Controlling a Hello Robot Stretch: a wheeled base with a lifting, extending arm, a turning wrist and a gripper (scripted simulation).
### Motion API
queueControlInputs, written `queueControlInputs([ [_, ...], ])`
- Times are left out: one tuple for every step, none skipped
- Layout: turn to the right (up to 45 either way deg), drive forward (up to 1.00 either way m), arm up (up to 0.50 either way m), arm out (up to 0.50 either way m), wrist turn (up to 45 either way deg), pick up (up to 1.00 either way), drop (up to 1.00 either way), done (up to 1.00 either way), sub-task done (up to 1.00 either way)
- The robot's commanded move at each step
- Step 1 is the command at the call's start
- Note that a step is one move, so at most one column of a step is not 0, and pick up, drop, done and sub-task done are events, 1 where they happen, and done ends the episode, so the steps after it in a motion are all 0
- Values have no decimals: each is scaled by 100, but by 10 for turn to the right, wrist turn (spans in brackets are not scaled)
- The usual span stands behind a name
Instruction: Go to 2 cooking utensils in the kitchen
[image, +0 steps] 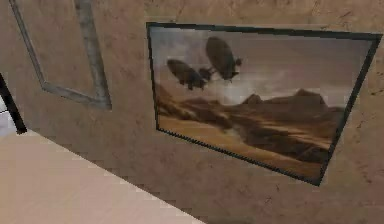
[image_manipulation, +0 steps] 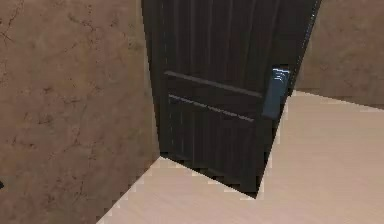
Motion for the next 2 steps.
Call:
queueControlInputs([
  [450, 0, 0, 0, 0, 0, 0, 0, 0],
  [450, 0, 0, 0, 0, 0, 0, 0, 0],
])
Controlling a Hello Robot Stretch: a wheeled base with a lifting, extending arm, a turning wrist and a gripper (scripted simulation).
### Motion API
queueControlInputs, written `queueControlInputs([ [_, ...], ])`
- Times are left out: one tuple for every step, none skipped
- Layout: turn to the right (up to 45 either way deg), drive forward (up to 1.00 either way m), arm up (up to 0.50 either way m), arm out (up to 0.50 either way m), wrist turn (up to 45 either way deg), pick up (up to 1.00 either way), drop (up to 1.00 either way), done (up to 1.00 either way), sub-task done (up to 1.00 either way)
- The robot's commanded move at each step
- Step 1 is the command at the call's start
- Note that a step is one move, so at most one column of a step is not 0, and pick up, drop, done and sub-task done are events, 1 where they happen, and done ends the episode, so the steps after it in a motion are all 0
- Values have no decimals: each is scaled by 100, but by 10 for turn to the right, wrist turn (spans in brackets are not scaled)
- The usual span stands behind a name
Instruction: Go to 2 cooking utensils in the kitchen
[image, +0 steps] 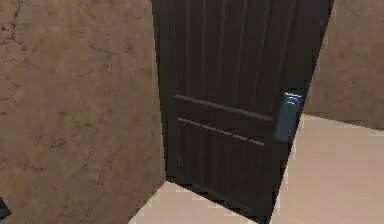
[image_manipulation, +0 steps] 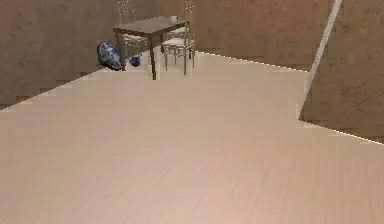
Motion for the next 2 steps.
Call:
queueControlInputs([
  [450, 0, 0, 0, 0, 0, 0, 0, 0],
  [210, 0, 0, 0, 0, 0, 0, 0, 0],
])
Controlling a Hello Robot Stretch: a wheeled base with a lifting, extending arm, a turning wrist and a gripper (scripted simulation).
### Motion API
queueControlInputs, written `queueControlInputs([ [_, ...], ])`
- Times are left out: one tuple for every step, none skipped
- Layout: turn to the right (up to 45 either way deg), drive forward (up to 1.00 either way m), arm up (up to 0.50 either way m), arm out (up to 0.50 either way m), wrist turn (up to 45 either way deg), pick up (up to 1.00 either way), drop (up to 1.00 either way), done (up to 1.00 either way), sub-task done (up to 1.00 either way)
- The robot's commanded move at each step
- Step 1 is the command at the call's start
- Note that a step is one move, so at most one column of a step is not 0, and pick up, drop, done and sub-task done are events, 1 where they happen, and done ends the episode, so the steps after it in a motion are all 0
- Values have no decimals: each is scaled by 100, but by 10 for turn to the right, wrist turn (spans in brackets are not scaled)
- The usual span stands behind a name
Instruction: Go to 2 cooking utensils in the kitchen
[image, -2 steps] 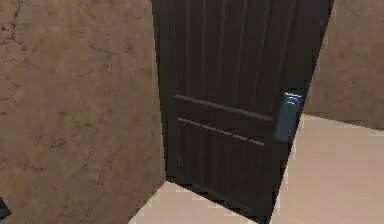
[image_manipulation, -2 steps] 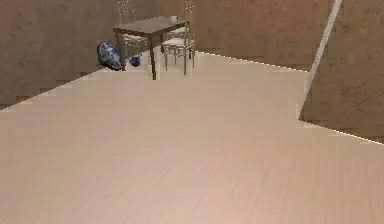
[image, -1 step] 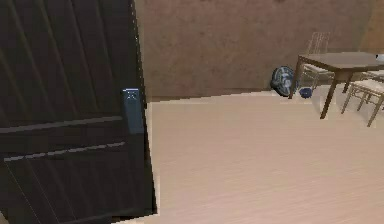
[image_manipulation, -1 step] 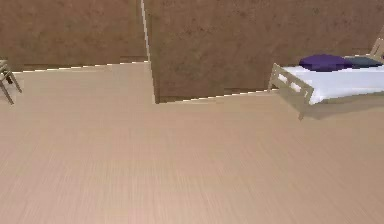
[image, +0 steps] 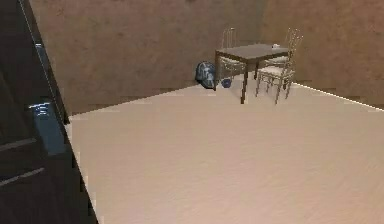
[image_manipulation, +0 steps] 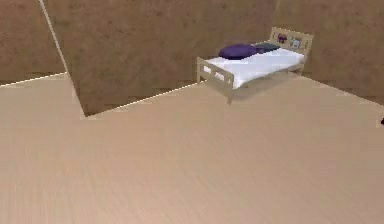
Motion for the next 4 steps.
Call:
queueControlInputs([
  [0, 90, 0, 0, 0, 0, 0, 0, 0],
  [-300, 0, 0, 0, 0, 0, 0, 0, 0],
  [0, 80, 0, 0, 0, 0, 0, 0, 0],
  [-270, 0, 0, 0, 0, 0, 0, 0, 0],
])
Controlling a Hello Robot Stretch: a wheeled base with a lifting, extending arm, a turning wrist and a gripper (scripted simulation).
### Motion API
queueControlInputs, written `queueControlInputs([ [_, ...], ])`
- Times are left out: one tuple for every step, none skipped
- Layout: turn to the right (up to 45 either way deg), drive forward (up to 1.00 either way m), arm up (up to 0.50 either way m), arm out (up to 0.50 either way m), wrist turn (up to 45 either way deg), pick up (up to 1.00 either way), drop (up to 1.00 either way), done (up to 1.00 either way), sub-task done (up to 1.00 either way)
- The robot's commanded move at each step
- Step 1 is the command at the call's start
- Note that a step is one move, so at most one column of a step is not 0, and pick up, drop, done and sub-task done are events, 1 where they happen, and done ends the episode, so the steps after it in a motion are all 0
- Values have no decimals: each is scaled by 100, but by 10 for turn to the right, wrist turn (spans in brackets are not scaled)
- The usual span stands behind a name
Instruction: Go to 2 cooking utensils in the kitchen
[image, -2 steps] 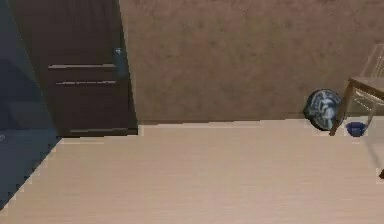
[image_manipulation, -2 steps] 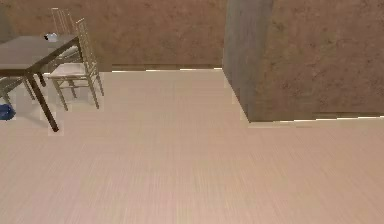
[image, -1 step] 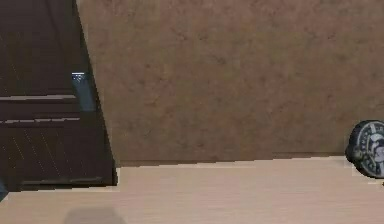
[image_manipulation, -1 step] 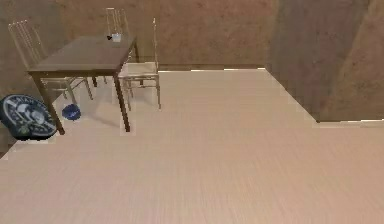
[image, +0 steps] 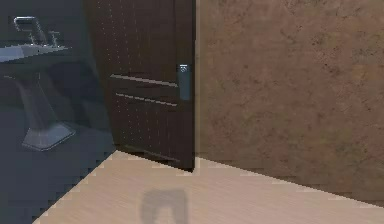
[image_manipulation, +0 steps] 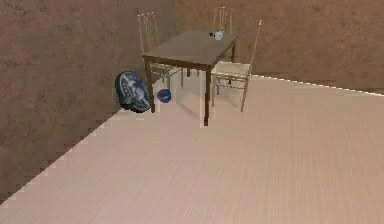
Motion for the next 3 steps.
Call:
queueControlInputs([
  [-30, 0, 0, 0, 0, 0, 0, 0, 0],
  [0, 60, 0, 0, 0, 0, 0, 0, 0],
  [-450, 0, 0, 0, 0, 0, 0, 0, 0],
])
